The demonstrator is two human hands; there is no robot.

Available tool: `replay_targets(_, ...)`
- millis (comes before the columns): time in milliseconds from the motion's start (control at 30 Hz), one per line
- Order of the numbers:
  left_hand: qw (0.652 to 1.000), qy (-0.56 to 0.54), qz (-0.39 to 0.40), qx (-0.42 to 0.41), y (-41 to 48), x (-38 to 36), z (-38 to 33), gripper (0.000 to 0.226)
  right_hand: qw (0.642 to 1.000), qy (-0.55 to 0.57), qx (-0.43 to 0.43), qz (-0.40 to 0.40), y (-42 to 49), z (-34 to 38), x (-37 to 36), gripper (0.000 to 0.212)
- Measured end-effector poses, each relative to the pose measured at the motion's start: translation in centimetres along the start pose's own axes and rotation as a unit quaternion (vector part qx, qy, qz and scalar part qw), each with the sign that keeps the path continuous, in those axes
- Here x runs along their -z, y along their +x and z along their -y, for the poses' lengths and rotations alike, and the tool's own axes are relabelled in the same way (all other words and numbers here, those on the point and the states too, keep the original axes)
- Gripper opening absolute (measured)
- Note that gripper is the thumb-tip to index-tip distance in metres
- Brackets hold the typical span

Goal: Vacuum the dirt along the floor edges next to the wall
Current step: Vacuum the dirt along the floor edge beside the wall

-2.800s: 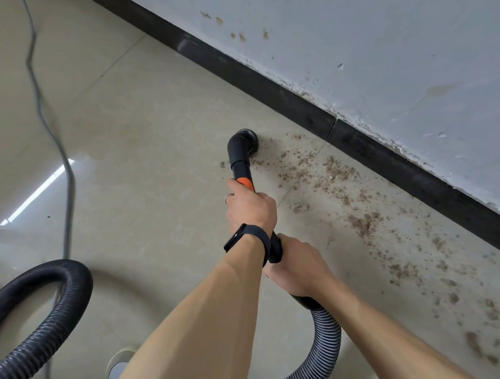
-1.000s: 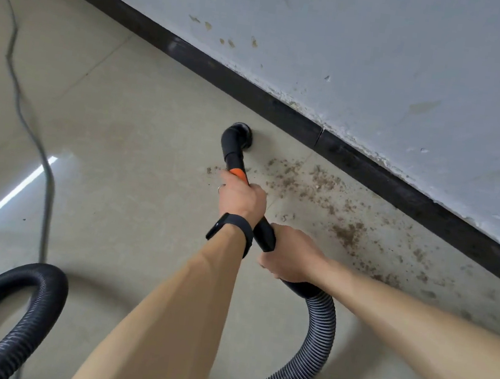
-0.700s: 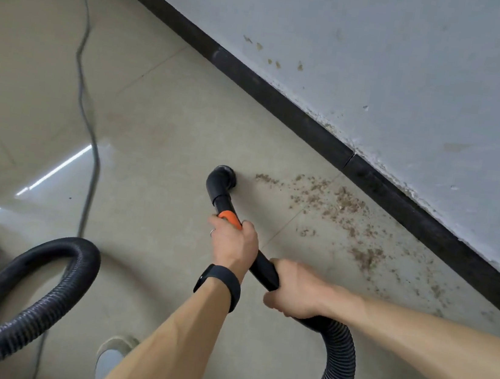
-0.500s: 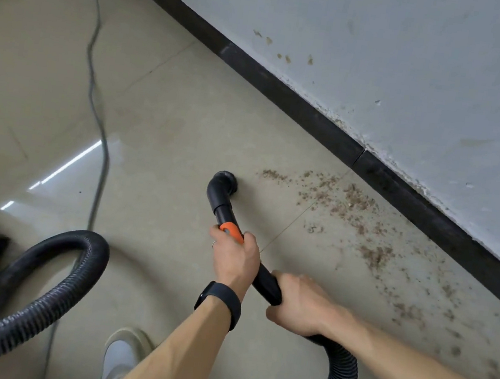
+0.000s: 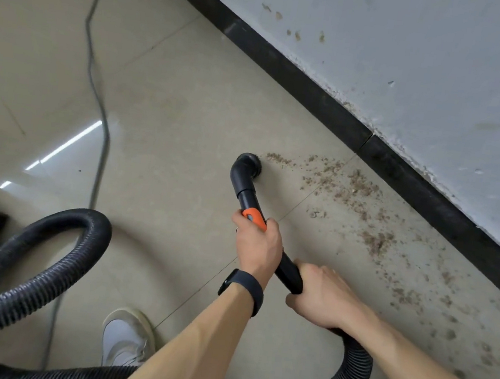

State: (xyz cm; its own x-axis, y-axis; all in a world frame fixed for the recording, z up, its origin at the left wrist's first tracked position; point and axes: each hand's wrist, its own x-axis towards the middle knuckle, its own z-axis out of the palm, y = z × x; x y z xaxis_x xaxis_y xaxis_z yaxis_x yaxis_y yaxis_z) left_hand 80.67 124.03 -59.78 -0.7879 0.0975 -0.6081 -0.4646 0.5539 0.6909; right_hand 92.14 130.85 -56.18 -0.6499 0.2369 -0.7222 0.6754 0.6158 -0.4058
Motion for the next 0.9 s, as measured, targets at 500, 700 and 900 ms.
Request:
replay_targets(500,0.999,0.008,0.027,-0.031,1.4,-3.0,-0.3,0.040,0.998,0.037,-0.037,-0.026,-0.2,-0.7,0.4,0.022)
replay_targets(700,0.999,0.004,0.022,-0.022,1.2,-3.6,-0.4,0.038,0.998,0.040,-0.036,-0.025,-0.4,-1.0,0.6,0.024)
replay_targets(900,0.998,0.029,0.026,-0.047,1.4,-4.3,-0.6,0.038,0.997,0.059,-0.042,-0.031,-0.1,-1.6,0.5,0.021)
